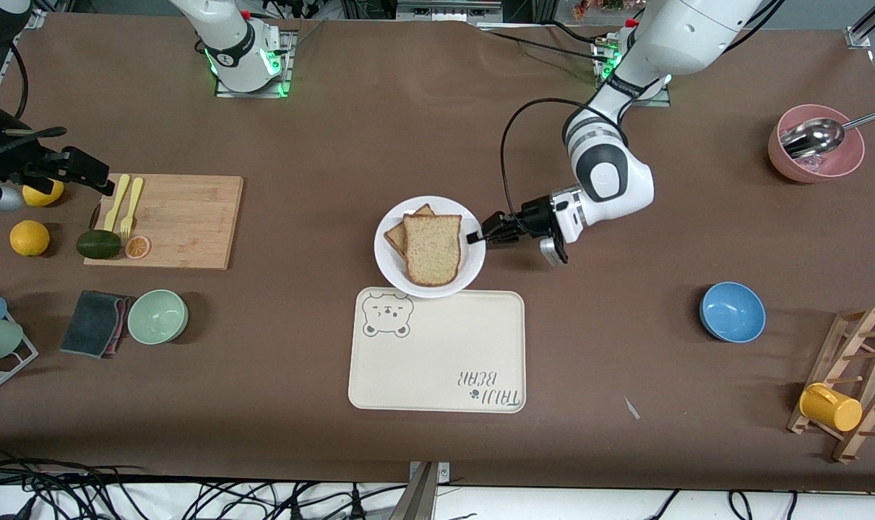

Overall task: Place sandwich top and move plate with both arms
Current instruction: 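Slide the plate with the left gripper onto the white bear tray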

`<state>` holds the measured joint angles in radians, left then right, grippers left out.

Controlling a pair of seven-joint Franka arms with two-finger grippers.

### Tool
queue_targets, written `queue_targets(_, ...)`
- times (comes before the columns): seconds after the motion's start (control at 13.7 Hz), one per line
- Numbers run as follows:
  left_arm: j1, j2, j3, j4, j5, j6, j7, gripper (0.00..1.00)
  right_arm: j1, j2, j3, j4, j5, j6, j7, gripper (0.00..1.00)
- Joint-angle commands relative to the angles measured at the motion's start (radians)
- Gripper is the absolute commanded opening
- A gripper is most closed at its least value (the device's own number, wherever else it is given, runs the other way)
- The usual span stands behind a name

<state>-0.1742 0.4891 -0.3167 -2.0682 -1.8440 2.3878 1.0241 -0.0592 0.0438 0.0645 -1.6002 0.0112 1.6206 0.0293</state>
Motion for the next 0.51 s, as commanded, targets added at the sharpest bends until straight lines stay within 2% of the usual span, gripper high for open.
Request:
queue_targets(0.0,-0.011,0.046,0.036,0.113,0.157,-0.001,-0.196,0.00,0.007,-0.013,-0.005,-0.018,0.001,0.013,-0.002,1.00)
queue_targets(0.22,-0.011,0.117,0.042,0.270,0.394,0.011,-0.500,0.00,0.007,-0.013,-0.005,-0.018,0.003,0.012,-0.002,1.00)
queue_targets(0.44,-0.017,0.202,0.041,0.396,0.411,0.054,-0.515,0.00,0.007,-0.012,-0.006,-0.018,0.003,0.012,-0.002,1.00)
